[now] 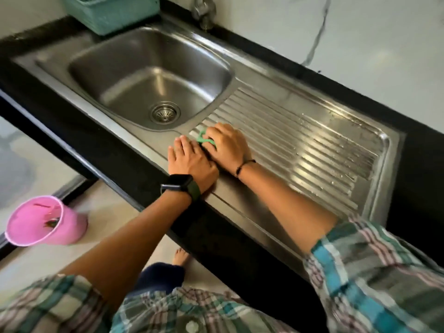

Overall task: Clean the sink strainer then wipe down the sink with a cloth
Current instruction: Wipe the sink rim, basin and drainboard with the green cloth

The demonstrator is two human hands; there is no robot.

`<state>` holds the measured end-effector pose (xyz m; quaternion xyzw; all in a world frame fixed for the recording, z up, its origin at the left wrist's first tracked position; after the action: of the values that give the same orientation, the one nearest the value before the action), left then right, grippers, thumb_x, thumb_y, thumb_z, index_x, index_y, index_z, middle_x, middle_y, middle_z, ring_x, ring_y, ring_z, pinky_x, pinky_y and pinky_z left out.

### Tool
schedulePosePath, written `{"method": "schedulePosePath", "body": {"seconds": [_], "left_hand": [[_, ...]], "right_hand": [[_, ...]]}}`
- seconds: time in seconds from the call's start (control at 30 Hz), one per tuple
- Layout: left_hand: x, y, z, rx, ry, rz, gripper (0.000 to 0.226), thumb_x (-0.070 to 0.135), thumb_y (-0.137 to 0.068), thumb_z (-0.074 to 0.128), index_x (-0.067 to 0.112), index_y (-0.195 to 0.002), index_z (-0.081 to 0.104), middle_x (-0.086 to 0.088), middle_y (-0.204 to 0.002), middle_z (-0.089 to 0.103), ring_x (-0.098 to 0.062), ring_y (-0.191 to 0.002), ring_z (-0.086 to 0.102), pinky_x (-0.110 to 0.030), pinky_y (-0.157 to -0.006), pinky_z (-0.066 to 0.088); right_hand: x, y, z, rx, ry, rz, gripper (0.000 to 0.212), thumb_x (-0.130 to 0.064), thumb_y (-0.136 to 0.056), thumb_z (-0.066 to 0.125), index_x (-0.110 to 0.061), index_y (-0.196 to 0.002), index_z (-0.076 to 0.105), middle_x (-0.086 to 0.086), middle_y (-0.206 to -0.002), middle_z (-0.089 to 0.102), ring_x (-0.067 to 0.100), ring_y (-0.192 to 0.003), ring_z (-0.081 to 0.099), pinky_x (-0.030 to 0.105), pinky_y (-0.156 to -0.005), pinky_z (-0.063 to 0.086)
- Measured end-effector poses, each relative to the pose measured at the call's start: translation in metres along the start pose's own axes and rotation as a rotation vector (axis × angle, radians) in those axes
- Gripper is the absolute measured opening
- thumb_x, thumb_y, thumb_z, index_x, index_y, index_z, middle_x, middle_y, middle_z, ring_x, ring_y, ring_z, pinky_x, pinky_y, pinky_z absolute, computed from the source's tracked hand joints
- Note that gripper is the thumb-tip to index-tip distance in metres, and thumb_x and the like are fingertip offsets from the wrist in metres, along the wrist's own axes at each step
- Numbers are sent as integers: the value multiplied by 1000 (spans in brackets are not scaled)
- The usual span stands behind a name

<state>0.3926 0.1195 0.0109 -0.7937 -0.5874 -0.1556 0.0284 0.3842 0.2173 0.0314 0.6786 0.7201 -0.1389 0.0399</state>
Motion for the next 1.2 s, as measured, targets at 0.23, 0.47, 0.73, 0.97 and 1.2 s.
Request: {"method": "schedulePosePath", "body": {"seconds": [0.23,0.47,0.73,0.97,1.2], "left_hand": [[-48,-30,-14,-34,-174,214,72,58,-86,31,19,-145,15,-3,-156,13,-23,-144,9,-48,-115,11],[-45,-35,-9,16,-126,198,80,56,-79,27,14,-145,11,-5,-157,9,-22,-145,5,-48,-115,9],[-45,-36,-15,48,-11,143,79,38,-79,33,10,-146,2,-10,-156,9,-21,-145,6,-41,-118,8],[-47,-37,-21,3,18,139,69,24,-87,38,5,-145,7,-13,-155,13,-23,-144,9,-34,-118,8],[-67,-57,-20,-95,-153,305,67,42,-90,29,9,-145,13,-11,-155,15,-23,-144,13,-34,-116,10]], "right_hand": [[47,138,-38,170,92,59,32,-28,-83,47,-15,-102,70,13,-86,62,31,-76,59,37,-63,50],[24,91,-13,91,60,-94,40,-11,-86,36,-1,-114,63,15,-128,58,37,-124,49,54,-97,44],[-25,-56,42,-154,-38,-101,36,-16,-96,36,-17,-128,52,-1,-150,34,16,-143,21,46,-115,13],[-25,-67,49,-121,-19,-55,37,-20,-99,31,-19,-133,45,-4,-151,31,21,-145,8,43,-116,6],[-7,-16,37,25,27,-1,39,-12,-94,39,-18,-132,48,-3,-147,40,24,-142,22,54,-114,14]]}}
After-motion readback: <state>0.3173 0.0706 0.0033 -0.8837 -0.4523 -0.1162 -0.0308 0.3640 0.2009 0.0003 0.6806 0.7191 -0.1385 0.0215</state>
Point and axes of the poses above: each hand's wrist, its own y-axis away from the middle knuckle, its own z-axis out of the palm, x = y × z, the point moved 4 cm from there along -y, towards the middle knuckle
